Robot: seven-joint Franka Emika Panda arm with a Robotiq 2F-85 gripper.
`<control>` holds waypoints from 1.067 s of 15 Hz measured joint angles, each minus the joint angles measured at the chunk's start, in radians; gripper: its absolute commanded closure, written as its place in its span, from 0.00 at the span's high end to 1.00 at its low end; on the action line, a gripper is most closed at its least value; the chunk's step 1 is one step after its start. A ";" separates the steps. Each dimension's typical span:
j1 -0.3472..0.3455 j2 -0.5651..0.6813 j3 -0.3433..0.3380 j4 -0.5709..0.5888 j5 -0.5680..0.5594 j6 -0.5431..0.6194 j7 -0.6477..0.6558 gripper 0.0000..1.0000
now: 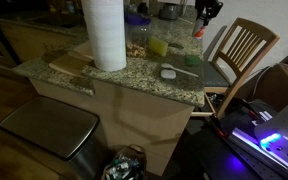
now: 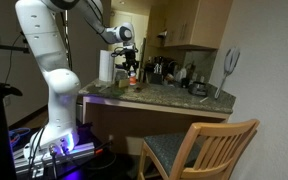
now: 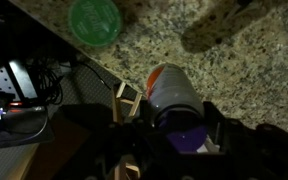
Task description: Move the bottle to the right
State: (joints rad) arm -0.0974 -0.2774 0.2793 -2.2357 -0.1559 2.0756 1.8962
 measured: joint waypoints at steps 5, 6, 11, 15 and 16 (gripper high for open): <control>0.034 0.232 -0.049 0.252 0.004 -0.011 0.124 0.54; 0.044 0.255 -0.052 0.278 0.008 -0.014 0.127 0.29; 0.096 0.285 -0.099 0.282 0.001 -0.023 0.142 0.29; 0.119 0.411 -0.144 0.378 0.015 -0.037 0.217 0.29; 0.126 0.453 -0.155 0.426 0.018 -0.049 0.236 0.29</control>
State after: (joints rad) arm 0.0286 0.1752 0.1245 -1.8095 -0.1381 2.0265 2.1326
